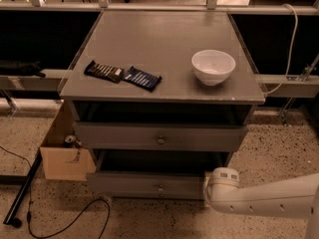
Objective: Open middle drawer
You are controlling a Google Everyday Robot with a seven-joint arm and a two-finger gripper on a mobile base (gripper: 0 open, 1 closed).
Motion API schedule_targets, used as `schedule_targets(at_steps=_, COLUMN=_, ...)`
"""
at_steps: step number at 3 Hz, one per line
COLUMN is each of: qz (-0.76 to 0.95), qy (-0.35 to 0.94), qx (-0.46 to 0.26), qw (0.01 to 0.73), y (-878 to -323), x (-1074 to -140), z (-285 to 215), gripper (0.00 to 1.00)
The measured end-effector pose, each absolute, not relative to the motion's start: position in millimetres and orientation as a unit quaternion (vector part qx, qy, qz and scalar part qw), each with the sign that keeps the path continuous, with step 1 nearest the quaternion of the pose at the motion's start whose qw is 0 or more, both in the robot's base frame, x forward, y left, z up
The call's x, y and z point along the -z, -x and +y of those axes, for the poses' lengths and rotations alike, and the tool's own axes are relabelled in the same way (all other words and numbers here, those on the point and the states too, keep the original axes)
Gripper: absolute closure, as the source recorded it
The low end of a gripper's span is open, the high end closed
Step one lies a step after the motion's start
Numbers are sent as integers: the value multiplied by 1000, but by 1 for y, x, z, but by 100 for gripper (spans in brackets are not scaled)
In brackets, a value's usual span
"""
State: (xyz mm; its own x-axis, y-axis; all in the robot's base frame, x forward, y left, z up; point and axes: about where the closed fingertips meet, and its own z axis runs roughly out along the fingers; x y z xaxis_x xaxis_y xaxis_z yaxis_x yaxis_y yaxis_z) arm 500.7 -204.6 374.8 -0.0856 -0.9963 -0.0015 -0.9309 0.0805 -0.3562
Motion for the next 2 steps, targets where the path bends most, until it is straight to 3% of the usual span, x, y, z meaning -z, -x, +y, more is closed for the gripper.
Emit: schedule_targets(at_steps=2, qz=732, qy=661, qx=121, qw=110, y=-474, x=-382, z=-213, gripper=88)
